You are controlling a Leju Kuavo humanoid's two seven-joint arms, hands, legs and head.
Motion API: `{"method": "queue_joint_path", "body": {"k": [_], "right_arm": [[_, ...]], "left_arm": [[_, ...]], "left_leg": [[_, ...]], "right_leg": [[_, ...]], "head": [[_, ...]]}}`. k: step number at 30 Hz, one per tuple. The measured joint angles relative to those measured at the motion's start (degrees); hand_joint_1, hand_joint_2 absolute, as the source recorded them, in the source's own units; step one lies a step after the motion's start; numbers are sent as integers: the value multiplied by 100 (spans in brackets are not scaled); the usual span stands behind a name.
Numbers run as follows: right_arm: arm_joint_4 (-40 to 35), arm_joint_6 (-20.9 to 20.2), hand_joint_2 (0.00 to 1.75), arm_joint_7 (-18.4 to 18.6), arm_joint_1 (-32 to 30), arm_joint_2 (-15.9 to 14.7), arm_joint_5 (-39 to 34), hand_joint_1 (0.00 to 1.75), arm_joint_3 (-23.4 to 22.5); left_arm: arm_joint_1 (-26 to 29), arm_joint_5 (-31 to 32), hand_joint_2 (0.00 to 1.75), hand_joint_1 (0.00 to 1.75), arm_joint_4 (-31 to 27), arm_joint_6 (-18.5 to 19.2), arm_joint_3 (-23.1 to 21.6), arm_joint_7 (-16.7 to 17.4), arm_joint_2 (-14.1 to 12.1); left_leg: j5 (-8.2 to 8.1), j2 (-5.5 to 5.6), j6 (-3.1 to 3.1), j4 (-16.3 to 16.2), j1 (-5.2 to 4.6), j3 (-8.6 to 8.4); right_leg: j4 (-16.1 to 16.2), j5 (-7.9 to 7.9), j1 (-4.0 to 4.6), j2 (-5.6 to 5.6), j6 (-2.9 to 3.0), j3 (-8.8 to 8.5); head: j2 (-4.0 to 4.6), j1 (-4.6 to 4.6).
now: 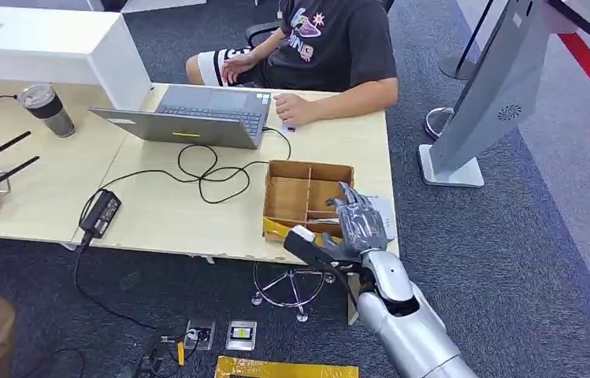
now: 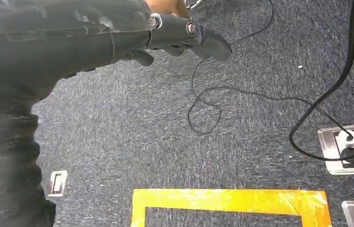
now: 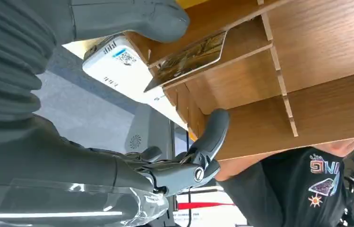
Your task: Pass the card to the sensor for recognition and then transmit it.
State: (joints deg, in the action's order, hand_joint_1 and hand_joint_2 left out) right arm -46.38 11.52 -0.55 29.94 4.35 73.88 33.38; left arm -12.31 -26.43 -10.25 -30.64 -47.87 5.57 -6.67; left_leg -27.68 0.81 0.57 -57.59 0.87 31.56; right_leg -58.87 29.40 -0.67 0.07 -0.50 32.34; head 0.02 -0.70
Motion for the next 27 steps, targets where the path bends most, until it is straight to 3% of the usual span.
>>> {"method": "queue_joint_path", "body": {"k": [8, 16, 20, 27], "right_arm": [[138, 35, 175, 7, 92, -9, 9, 80, 0], [271, 70, 175, -2, 168, -20, 37, 80, 0], [339, 81, 175, -15, 207, -22, 46, 91, 0], [426, 127, 175, -15, 223, -33, 44, 89, 0]], "left_arm": [[-1, 2, 175, 0, 0, 4, 0, 0, 0], [-2, 2, 175, 0, 0, 4, 0, -2, 0], [-4, 24, 175, 0, 0, 18, 0, -7, 0], [-49, 87, 175, 0, 0, 66, 0, -7, 0]], "left_leg": [[0, 0, 0, 0, 0, 0], [0, 0, 0, 0, 0, 0], [0, 0, 0, 0, 0, 0], [0, 0, 0, 0, 0, 0]], "right_leg": [[0, 0, 0, 0, 0, 0], [0, 0, 0, 0, 0, 0], [0, 0, 0, 0, 0, 0], [0, 0, 0, 0, 0, 0]], "head": [[0, 0], [0, 2], [0, 2], [0, 2]]}}
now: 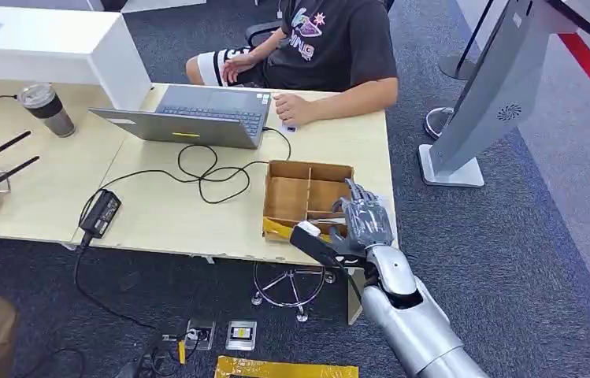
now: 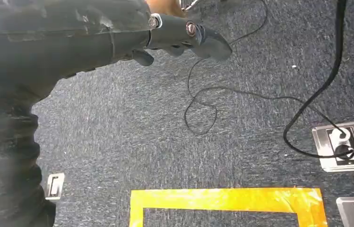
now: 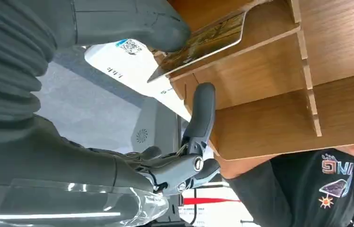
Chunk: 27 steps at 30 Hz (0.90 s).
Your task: Pass the card to the sensor for recognition and then transmit it.
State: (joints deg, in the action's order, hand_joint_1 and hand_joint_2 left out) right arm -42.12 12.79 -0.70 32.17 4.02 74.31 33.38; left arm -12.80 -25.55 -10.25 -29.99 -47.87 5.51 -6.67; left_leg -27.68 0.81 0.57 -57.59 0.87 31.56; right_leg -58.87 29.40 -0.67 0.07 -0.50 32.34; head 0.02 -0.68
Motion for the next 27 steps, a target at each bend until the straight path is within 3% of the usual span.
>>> {"method": "queue_joint_path", "body": {"k": [3, 5, 6, 8, 11, 27], "right_arm": [[33, 7, 175, 0, 5, 0, 0, 96, 0], [59, 9, 175, 0, 13, 0, 0, 122, 0], [68, 9, 175, 0, 14, 0, 0, 150, 0], [89, 9, 175, 0, 16, 0, -2, 150, 0], [122, 11, 175, -2, 20, 0, -2, 173, 0], [291, 120, 175, -46, 63, 0, -2, 175, 0]], "left_arm": [[-9, 9, 175, 0, 0, 9, 0, 0, 0], [-17, 11, 175, 0, 0, 13, 0, -2, 0], [-19, 13, 175, 0, 0, 13, 0, 0, 0], [-19, 13, 175, 0, 0, 13, 0, -2, 0], [-19, 13, 175, 0, 0, 13, 0, 0, 0], [-21, 13, 175, 0, 0, 13, 0, 0, 0]], "left_leg": [[0, 0, 0, 0, 0, 0], [0, 0, 0, 0, 0, 0], [0, 0, 0, 0, 0, 0], [0, 0, 0, 0, 0, 0], [0, 0, 0, 0, 0, 0], [0, 0, 0, 0, 0, 0]], "right_leg": [[0, 0, 0, 0, 0, 0], [0, 0, 0, 0, 0, 0], [0, 0, 0, 0, 0, 0], [0, 0, 0, 0, 0, 0], [0, 0, 0, 0, 0, 0], [0, 0, 0, 0, 0, 0]], "head": [[0, -2], [-2, 0], [0, -2], [0, 0], [0, -2], [0, 0]]}}
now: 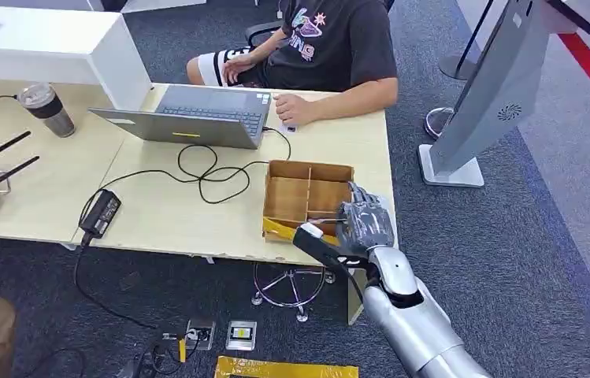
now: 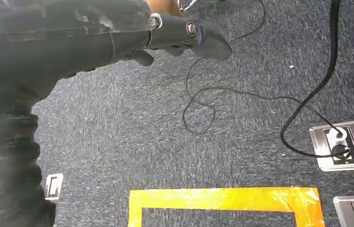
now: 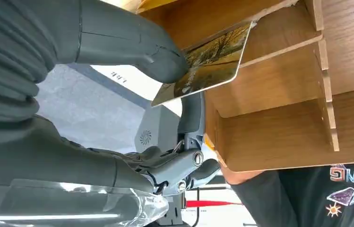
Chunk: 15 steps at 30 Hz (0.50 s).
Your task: Pass the card to the sensor for recognition and then transmit it.
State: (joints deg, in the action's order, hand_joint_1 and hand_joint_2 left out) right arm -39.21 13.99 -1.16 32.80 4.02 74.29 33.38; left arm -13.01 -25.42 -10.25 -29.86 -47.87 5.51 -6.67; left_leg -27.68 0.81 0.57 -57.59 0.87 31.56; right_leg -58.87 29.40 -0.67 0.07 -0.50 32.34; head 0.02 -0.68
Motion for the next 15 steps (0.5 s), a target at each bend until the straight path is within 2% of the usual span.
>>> {"method": "queue_joint_path", "body": {"k": [11, 15], "right_arm": [[35, 118, 175, -44, 34, 2, -11, 175, 0], [9, 427, 175, -269, 101, 0, -350, 175, -13]], "left_arm": [[-1, 0, 175, 0, 0, -2, 0, 0, 0], [0, -2, 175, 0, 0, -9, 0, -2, 0]], "left_leg": [[0, 0, 0, 0, 0, 0], [1, 0, 0, -1, 0, 0]], "right_leg": [[0, 0, 0, 0, 0, 0], [-1, -1, 0, 1, 0, 1]], "head": [[0, 0], [0, -2]]}}
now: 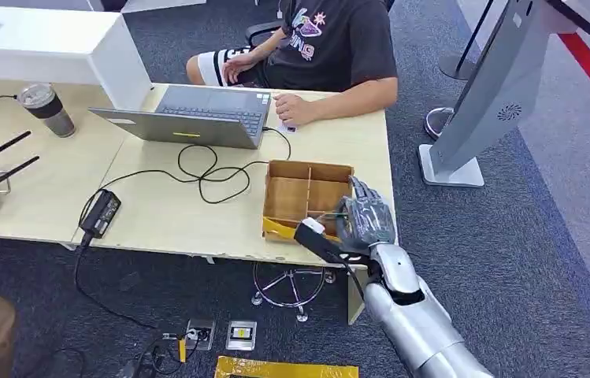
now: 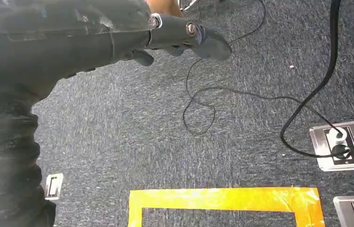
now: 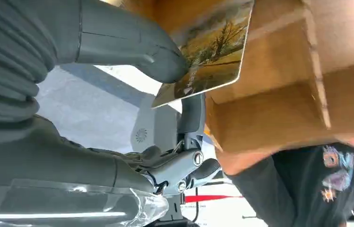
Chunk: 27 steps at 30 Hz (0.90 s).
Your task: Pass the card to the sensor for recognition and then transmit it.
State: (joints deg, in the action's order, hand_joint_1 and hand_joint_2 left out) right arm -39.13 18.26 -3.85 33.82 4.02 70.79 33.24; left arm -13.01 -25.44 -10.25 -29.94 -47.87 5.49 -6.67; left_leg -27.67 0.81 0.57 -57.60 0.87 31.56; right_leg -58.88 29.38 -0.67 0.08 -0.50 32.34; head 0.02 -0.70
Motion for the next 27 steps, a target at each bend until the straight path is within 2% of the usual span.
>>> {"method": "queue_joint_path", "body": {"k": [6, 19, 22, 27], "right_arm": [[-645, 314, 175, -275, 342, -123, -561, 175, -306], [-2575, 17, 175, -334, 919, -380, -712, 175, -850], [-2863, -143, 175, -398, 1184, -393, -716, 175, -903], [-3036, -158, 175, -509, 1438, -396, -686, 175, -929]], "left_arm": [[3, 2, 175, 0, 0, -35, 0, -2, 2], [14, -2, 175, 0, 0, -55, 0, -2, 22], [6, 24, 175, 0, 0, -52, 0, -2, 24], [3, 61, 175, 0, 0, -46, 0, -2, 37]], "left_leg": [[2, -1, 1, -2, -1, -2], [2, -3, 0, -2, -1, -3], [2, -4, 1, -2, -1, -5], [2, -3, 0, -1, -1, -2]], "right_leg": [[0, -3, -1, 1, 0, 0], [0, -6, -1, 1, 1, 0], [0, -6, -1, 2, 1, 0], [-1, -7, -2, 1, 1, -4]], "head": [[0, 0], [0, 2], [0, 0], [0, 2]]}}
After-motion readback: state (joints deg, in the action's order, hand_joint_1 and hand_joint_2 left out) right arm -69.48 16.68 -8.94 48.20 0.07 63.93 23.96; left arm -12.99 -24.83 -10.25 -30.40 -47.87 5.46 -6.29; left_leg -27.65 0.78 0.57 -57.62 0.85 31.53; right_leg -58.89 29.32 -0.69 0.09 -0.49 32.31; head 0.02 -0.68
